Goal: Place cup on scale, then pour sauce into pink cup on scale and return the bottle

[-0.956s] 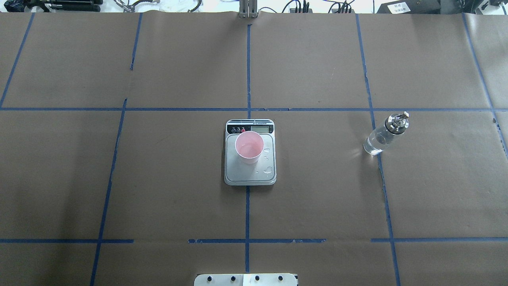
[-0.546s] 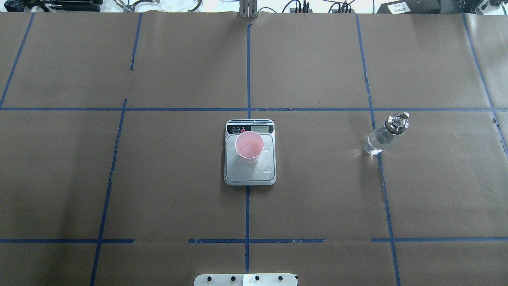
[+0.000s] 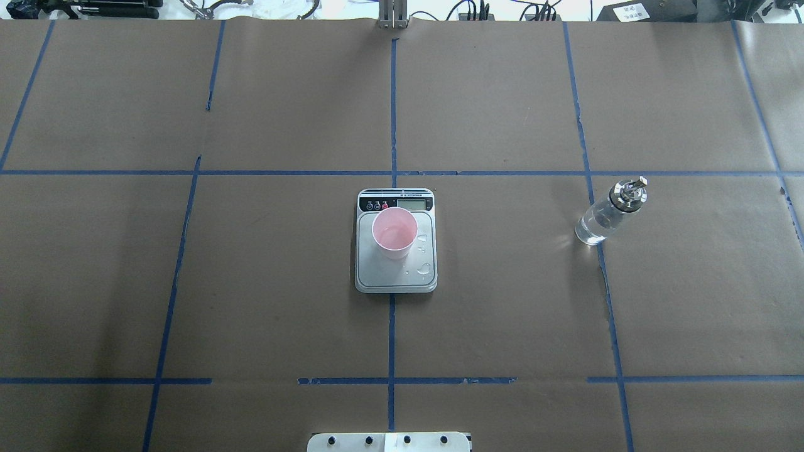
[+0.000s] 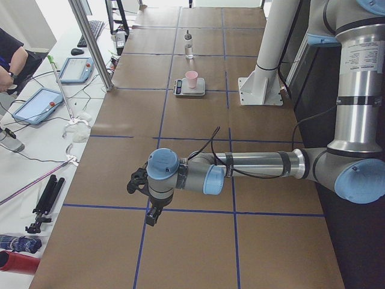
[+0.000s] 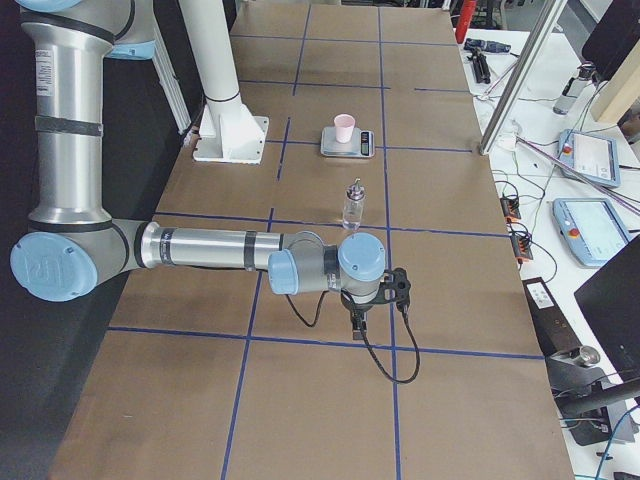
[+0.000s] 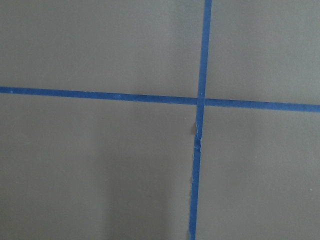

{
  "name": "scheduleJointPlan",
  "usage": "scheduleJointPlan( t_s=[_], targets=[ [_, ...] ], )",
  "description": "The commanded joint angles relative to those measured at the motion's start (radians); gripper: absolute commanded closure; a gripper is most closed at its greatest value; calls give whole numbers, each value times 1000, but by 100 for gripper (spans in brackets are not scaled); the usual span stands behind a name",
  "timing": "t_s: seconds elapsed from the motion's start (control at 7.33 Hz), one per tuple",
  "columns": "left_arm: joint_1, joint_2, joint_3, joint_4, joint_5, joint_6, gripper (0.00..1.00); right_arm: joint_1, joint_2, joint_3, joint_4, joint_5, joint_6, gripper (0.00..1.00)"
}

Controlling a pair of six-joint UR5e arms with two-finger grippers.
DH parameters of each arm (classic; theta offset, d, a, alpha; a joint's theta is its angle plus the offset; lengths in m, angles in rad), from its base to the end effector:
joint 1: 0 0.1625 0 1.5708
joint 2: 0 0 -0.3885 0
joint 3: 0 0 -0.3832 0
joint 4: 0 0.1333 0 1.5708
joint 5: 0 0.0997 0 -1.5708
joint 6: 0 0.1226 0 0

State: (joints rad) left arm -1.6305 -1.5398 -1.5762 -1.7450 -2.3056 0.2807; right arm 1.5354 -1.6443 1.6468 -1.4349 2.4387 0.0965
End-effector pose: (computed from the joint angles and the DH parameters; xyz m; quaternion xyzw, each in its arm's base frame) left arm -0.0798 -0.4792 0.6358 0.1290 0.3413 0.1291 0.9221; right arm 0.0233 -0.4655 0.6137 0.0350 -0.4227 -0.0014 0.9056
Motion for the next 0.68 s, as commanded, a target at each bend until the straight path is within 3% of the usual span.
scheduleJointPlan(
  t_s=[0.0, 0.41, 0.55],
  targets=[
    [-2, -11, -22, 103, 0, 0, 0, 0, 0, 28, -9, -3, 66, 0],
    [-8, 1, -106, 286, -6, 2, 0, -1, 0, 24, -6, -12, 66, 0],
    [-8, 4, -110, 283, -11, 2, 0, -1, -2, 21, -6, -12, 66, 0]
  ],
)
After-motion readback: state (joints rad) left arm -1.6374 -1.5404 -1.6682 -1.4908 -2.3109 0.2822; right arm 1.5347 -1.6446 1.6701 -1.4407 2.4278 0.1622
